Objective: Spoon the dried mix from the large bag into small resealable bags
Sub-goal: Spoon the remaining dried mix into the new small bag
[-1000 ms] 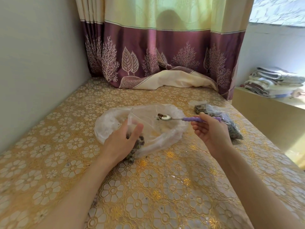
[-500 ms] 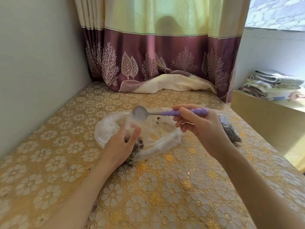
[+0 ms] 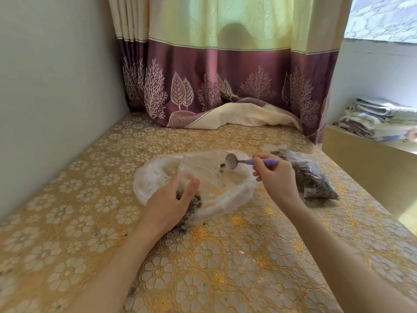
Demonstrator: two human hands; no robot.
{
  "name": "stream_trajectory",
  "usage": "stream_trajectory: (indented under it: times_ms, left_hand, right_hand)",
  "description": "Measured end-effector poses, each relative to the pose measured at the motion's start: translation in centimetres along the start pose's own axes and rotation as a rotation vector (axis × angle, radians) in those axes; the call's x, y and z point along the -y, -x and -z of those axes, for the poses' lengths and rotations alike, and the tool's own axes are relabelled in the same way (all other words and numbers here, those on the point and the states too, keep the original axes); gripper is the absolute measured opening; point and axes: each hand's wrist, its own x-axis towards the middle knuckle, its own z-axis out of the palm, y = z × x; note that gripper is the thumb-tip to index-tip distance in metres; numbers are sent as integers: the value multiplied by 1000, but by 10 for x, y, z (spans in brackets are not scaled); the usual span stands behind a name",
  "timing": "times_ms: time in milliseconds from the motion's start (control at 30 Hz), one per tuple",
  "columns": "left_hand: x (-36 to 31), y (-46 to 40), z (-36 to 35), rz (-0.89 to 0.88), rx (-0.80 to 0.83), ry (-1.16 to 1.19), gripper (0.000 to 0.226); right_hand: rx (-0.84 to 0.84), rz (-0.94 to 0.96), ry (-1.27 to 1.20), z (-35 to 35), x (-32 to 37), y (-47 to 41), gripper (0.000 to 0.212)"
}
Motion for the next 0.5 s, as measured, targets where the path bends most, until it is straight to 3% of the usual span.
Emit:
stream_trajectory:
  times_ms: [233,500]
  left_hand:
    - [1,-2,0,9,20,-14,112]
    - [-4,1,2,-16,-18,-20,100]
  right_hand:
    - [-12,170,218,-6,-3,-5,15]
    - [-59,26,173,-11,2,-19,32]
